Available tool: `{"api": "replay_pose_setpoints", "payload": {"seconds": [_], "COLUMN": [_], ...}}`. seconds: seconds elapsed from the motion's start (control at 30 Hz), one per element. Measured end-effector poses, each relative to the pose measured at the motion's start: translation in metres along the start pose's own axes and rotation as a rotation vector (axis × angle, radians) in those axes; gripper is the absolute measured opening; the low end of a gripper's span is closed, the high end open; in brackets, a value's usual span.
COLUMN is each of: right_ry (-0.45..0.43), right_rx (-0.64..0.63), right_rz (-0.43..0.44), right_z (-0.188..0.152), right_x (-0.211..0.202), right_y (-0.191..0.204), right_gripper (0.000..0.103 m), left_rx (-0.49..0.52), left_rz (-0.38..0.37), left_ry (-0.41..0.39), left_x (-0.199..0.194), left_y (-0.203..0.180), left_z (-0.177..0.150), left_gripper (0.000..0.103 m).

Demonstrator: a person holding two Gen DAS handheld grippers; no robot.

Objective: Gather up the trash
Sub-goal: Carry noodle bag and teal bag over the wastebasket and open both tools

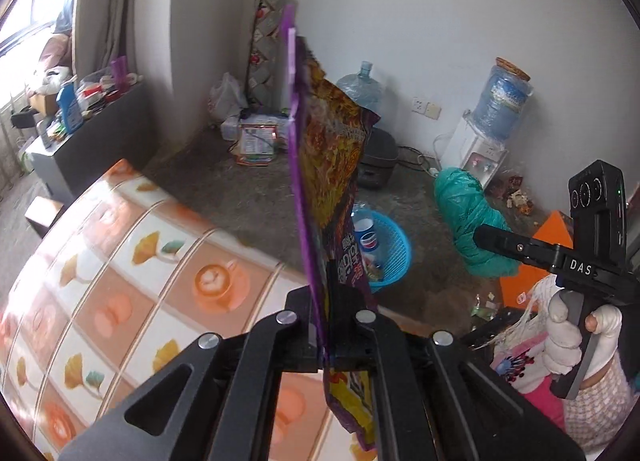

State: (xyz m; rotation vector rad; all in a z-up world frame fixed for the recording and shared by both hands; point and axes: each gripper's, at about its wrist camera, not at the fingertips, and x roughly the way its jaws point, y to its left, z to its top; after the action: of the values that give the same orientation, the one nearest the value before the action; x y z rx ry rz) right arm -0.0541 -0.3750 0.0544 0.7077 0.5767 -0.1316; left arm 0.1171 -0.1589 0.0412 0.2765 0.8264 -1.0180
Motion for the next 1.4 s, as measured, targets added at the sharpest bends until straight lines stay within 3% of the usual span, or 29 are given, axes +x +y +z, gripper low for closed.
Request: {"api": "replay_pose_setpoints", "payload": {"seconds": [0.13, 0.33, 0.57, 0.63, 0.7, 0.77, 0.8, 0.9, 1.03, 1.23, 1.4], "right_ry": [-0.093, -0.112, -0.057, -0.045, -0.029, -0.011, -0.003, 0.021, 0.043, 0.106, 0.23], "right_rx": [0.084, 0.234, 0.34, 0.364, 0.387, 0.402, 0.403, 0.395, 0.381, 0.353, 0.308], "right_rz": [-0.089, -0.179, -0.253, -0.264, -0.272, -0.277, -0.28, -0.288, -0.299, -0.298, -0.389], "right_z": [0.018, 0.018, 0.007, 0.005, 0.002, -0.001, -0.002, -0.003, 0.0, 0.015, 0.022], "right_x": [-0.018, -0.01, 0.005, 0.009, 0.014, 0.021, 0.023, 0.031, 0.042, 0.076, 0.135], "right_y": [-0.039, -0.093, -0.143, -0.154, -0.161, -0.167, -0.167, -0.169, -0.17, -0.173, -0.193], "right_gripper": [0.048, 0.048, 0.048, 0.048, 0.048, 0.048, 0.048, 0.048, 0.048, 0.05, 0.063], "left_rx": [-0.012, -0.122, -0.21, -0.267, -0.316, -0.328, -0.338, -0.378, -0.361, -0.289, -0.227], "left_rz": [-0.108, -0.248, -0.218, -0.192, -0.175, -0.103, -0.071, -0.065, -0.059, -0.047, -0.009], "left_ry": [0.095, 0.302, 0.451, 0.491, 0.516, 0.547, 0.557, 0.553, 0.498, 0.356, 0.238], "left_x": [0.069, 0.203, 0.33, 0.363, 0.389, 0.408, 0.412, 0.411, 0.385, 0.31, 0.23], "left_y": [-0.022, -0.044, -0.052, -0.046, -0.043, -0.039, -0.036, -0.023, -0.009, 0.011, 0.025], "left_z": [0.044, 0.076, 0.079, 0.074, 0.069, 0.06, 0.056, 0.051, 0.062, 0.089, 0.095], "left_gripper": [0.001, 0.001, 0.001, 0.008, 0.041, 0.051, 0.051, 0.051, 0.051, 0.053, 0.064]}}
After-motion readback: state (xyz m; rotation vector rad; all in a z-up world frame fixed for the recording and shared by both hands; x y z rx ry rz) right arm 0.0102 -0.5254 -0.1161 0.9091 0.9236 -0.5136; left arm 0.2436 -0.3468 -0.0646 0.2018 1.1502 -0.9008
